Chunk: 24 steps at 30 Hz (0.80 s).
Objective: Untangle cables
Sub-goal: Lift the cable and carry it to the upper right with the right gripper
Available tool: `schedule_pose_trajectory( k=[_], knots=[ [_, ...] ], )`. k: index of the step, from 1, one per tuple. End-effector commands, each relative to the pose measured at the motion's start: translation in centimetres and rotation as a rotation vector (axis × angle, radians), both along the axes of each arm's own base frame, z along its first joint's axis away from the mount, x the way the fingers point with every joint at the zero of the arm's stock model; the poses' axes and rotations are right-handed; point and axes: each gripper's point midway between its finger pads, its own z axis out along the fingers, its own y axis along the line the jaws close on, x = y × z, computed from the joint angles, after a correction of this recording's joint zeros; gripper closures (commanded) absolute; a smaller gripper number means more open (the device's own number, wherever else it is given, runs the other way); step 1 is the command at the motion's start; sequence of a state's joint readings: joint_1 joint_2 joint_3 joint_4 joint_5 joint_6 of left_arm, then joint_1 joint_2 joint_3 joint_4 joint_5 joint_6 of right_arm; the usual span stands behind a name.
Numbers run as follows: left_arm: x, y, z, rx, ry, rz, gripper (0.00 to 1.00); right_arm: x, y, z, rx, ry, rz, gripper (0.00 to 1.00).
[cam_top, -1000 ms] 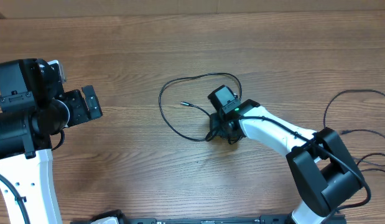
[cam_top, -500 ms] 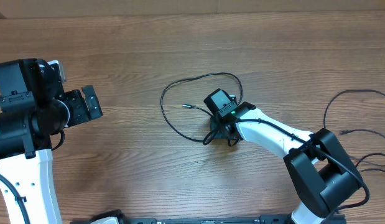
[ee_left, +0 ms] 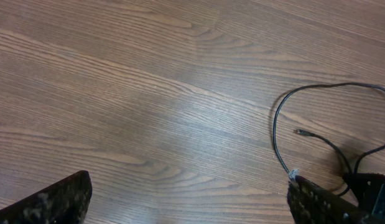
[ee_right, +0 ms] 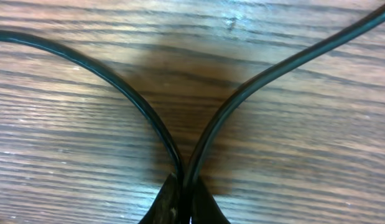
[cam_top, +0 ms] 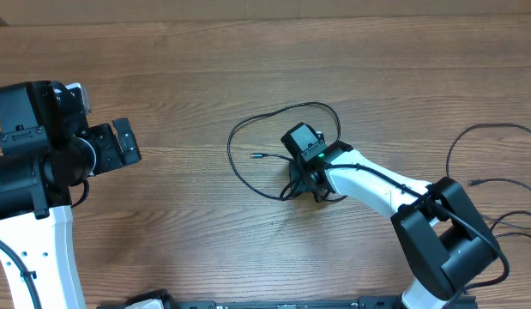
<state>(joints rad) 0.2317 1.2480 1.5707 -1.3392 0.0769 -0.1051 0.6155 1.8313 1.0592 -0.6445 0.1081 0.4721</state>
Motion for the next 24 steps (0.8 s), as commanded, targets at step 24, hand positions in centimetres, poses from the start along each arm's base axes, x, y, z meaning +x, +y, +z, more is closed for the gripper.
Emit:
schedule_pose_trajectory(
  k=[24],
  knots=[
    [-0.1, 0.2, 0.6, 0.01, -0.019, 0.008, 0.0, 19.0, -27.1, 28.0, 0.04, -0.578, -0.727, 0.96]
  ],
)
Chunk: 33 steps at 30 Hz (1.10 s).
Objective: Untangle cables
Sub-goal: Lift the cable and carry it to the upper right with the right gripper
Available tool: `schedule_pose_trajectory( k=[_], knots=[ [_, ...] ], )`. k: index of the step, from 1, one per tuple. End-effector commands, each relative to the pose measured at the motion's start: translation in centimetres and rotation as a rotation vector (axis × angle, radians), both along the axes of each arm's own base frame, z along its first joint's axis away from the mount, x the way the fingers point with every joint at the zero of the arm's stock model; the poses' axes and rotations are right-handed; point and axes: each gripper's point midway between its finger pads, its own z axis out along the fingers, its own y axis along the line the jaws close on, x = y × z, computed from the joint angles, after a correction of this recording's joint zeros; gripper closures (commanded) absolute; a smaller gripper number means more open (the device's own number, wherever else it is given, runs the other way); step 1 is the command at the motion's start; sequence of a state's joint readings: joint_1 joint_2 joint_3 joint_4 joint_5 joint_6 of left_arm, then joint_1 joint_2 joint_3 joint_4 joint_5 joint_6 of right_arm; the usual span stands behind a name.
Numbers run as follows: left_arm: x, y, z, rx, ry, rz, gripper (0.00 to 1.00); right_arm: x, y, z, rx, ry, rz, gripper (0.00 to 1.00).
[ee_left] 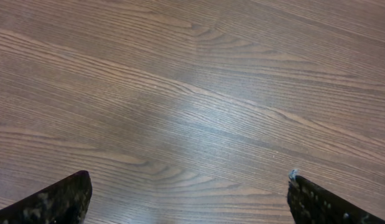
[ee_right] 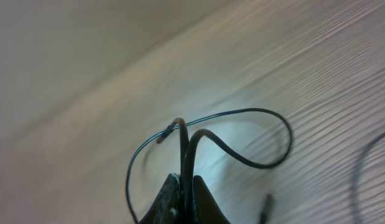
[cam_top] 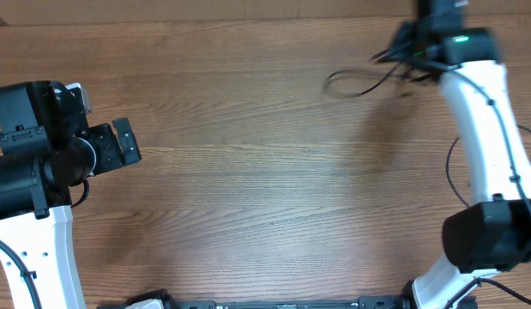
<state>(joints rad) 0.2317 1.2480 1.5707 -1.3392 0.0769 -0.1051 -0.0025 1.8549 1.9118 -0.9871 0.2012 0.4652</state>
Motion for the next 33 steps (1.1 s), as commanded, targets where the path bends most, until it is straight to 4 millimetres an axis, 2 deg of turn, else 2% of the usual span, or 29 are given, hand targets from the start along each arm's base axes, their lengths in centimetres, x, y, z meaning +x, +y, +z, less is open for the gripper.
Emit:
schedule_pose_trajectory(
  k=[1, 6, 10, 17, 22, 26, 30, 32, 33],
  knots=[
    [-0.1, 0.2, 0.6, 0.01, -0.02, 0.008, 0.01, -0.2, -6.4, 2.9, -0.026, -0.084, -0.133, 0.96],
    [-0.1, 0.2, 0.6, 0.01, -0.019, 0.008, 0.0, -1.7, -15.5, 4.0, -0.021, -0.151, -0.306, 0.96],
    [-0.1, 0.2, 0.6, 0.01, -0.02, 0.008, 0.0, -2.9, -20.9, 5.0, 0.014, -0.228, -0.379, 0.96],
    [-0.1, 0.2, 0.6, 0.01, -0.019, 0.008, 0.0, -3.9, -27.6, 7.0, 0.016, -0.374, -0.443, 0.96],
    [-0.1, 0.2, 0.6, 0.01, -0.019, 0.008, 0.0, -3.1, -28.9, 8.0, -0.014, -0.443, -0.445, 0.96],
    [-0.1, 0.2, 0.6, 0.01, -0.019, 0.008, 0.0, -1.7, -29.4, 6.9, -0.014, -0.451, -0.435, 0.96],
    [-0.1, 0.2, 0.6, 0.01, -0.02, 0.008, 0.0, -0.2, -30.0, 2.5, 0.025, -0.384, -0.429, 0.96],
    [-0.1, 0.2, 0.6, 0.01, -0.019, 0.008, 0.0, 0.5, -29.7, -0.8, 0.074, -0.322, -0.408, 0.96],
    [-0.1, 0.2, 0.6, 0.01, -0.02, 0.008, 0.0, 0.7, -29.4, -2.6, 0.096, -0.28, -0.388, 0.88]
  ],
)
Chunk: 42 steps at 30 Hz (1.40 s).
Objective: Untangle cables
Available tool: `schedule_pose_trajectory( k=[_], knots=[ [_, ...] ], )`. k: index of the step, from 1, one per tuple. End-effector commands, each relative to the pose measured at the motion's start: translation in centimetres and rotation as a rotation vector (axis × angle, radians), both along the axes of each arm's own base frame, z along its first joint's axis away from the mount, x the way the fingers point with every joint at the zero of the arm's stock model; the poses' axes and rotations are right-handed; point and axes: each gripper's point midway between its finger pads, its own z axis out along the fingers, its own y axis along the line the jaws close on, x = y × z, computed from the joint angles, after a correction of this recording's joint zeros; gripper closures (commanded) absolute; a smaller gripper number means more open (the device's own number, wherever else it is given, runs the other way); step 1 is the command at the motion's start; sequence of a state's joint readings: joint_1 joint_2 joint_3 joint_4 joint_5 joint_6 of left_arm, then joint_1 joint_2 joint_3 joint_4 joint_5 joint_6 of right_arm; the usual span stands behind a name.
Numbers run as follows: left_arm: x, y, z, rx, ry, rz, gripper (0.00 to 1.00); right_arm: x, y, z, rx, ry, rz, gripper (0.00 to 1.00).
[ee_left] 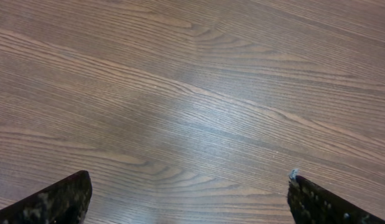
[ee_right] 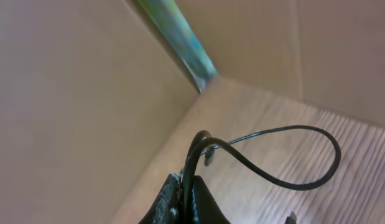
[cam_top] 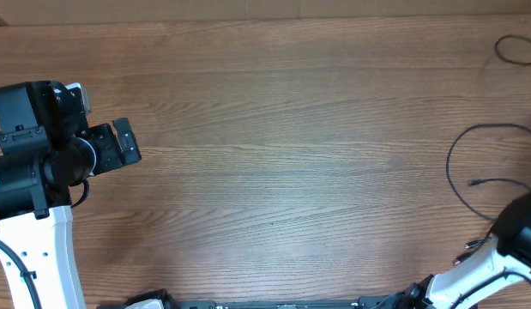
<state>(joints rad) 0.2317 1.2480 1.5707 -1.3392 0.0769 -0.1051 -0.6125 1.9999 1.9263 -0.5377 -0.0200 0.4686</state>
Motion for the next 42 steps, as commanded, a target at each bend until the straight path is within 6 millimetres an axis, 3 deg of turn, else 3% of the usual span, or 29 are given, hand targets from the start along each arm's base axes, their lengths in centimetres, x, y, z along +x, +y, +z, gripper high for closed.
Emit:
schedule_pose_trajectory(
  k=[1, 3, 4, 6, 9, 12, 18, 22, 27, 34, 42],
  knots=[
    [-0.1, 0.2, 0.6, 0.01, -0.02, 0.008, 0.0, 1.3, 0.9, -5.5, 0.076, 0.097, 0.086, 0.66],
    [-0.1, 0.2, 0.6, 0.01, -0.02, 0.008, 0.0, 1.1, 1.5, -8.5, 0.11, 0.174, 0.125, 0.04],
    [-0.1, 0.2, 0.6, 0.01, -0.02, 0.008, 0.0, 0.8, 1.7, -9.5, 0.128, 0.204, 0.13, 0.0],
    [-0.1, 0.2, 0.6, 0.01, -0.02, 0.008, 0.0, 0.1, 2.1, -10.7, 0.164, 0.245, 0.129, 0.0],
    [-0.1, 0.2, 0.6, 0.01, -0.02, 0.008, 0.0, -0.4, 2.6, -10.3, 0.183, 0.251, 0.129, 0.0],
    [-0.1, 0.2, 0.6, 0.01, -0.019, 0.008, 0.0, -1.0, 3.2, -8.6, 0.179, 0.246, 0.132, 0.0],
    [-0.1, 0.2, 0.6, 0.01, -0.019, 0.008, 0.0, -2.3, 6.2, -3.2, 0.127, 0.219, 0.181, 0.0],
    [-0.1, 0.2, 0.6, 0.01, -0.02, 0.009, 0.0, -3.2, 10.2, 0.6, 0.063, 0.22, 0.279, 0.0],
    [-0.1, 0.2, 0.6, 0.01, -0.019, 0.008, 0.0, -4.5, 17.7, 3.4, 0.035, 0.258, 0.432, 0.0],
    [-0.1, 0.2, 0.6, 0.01, -0.019, 0.008, 0.0, -6.2, 27.8, 2.5, 0.065, 0.38, 0.647, 0.0],
    [-0.1, 0.2, 0.6, 0.01, -0.02, 0.008, 0.0, -8.2, 34.7, 1.0, 0.083, 0.493, 0.806, 0.0]
  ],
)
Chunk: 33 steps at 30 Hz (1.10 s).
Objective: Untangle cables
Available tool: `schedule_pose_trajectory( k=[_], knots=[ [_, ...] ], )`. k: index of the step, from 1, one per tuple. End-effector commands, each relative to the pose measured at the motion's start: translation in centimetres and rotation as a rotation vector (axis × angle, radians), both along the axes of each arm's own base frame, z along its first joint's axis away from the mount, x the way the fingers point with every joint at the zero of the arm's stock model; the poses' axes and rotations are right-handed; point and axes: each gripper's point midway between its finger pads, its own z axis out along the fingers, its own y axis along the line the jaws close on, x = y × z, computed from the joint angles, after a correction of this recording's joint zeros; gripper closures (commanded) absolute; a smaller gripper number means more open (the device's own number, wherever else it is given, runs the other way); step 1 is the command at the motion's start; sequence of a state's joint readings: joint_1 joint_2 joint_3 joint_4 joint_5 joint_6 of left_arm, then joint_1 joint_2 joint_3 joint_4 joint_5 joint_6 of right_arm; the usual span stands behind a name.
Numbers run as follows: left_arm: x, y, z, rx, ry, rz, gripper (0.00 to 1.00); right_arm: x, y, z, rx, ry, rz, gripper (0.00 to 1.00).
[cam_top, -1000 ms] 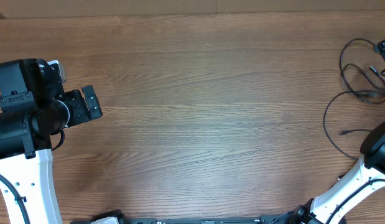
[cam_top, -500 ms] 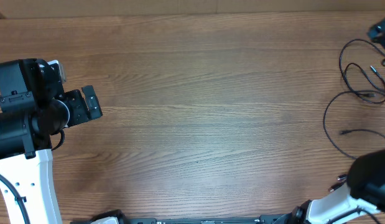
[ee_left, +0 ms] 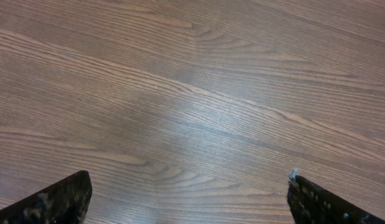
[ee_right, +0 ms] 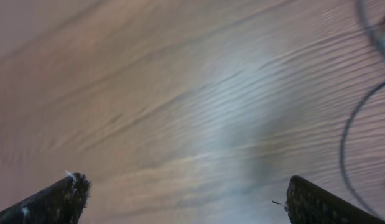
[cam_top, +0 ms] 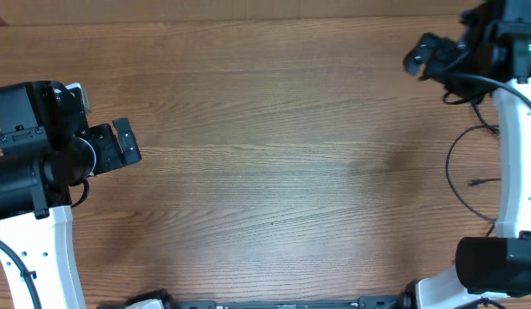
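A thin black cable (cam_top: 449,163) curves along the table's right edge, its plug end (cam_top: 473,182) lying loose. The blurred right wrist view shows an arc of black cable (ee_right: 345,146) at the right. My right gripper (cam_top: 421,53) hangs over the far right of the table, open, with nothing between its fingers (ee_right: 316,200). My left gripper (cam_top: 126,143) stays at the left side, open over bare wood, its fingers (ee_left: 58,200) far apart. No cable shows in the left wrist view.
The wooden table (cam_top: 265,172) runs to a far edge at the top of the overhead view. More dark cable (cam_top: 471,93) hangs beside the right arm (cam_top: 514,146).
My right gripper was shut on a black cable near the far right corner. Now it is open and empty, back in the overhead view at the far right. The left arm has not moved.
My right gripper was shut on a looped black cable at mid-table. Then it held that cable up at the far right. Then it held it beside the corner wall, out of the overhead view. Now it has let go; mid-table holds no cable.
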<state>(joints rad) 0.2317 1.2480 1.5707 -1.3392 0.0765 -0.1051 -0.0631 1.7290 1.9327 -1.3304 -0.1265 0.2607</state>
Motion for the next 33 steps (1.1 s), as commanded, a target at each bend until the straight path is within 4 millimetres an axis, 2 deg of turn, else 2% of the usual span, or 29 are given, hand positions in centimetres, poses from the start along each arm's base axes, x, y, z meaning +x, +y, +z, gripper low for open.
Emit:
schedule_pose_trajectory(
  k=[1, 5, 33],
  knots=[
    [-0.1, 0.2, 0.6, 0.01, -0.02, 0.008, 0.0, -0.5, 2.0, 0.7, -0.005, -0.007, 0.056, 0.0],
    [-0.1, 0.2, 0.6, 0.01, -0.02, 0.008, 0.0, -0.6, 3.0, 0.7, -0.005, -0.008, 0.081, 0.0],
    [-0.2, 0.2, 0.7, 0.011, -0.023, 0.008, 0.0, -0.6, 3.0, 0.7, -0.005, -0.008, 0.081, 0.0]
  ],
)
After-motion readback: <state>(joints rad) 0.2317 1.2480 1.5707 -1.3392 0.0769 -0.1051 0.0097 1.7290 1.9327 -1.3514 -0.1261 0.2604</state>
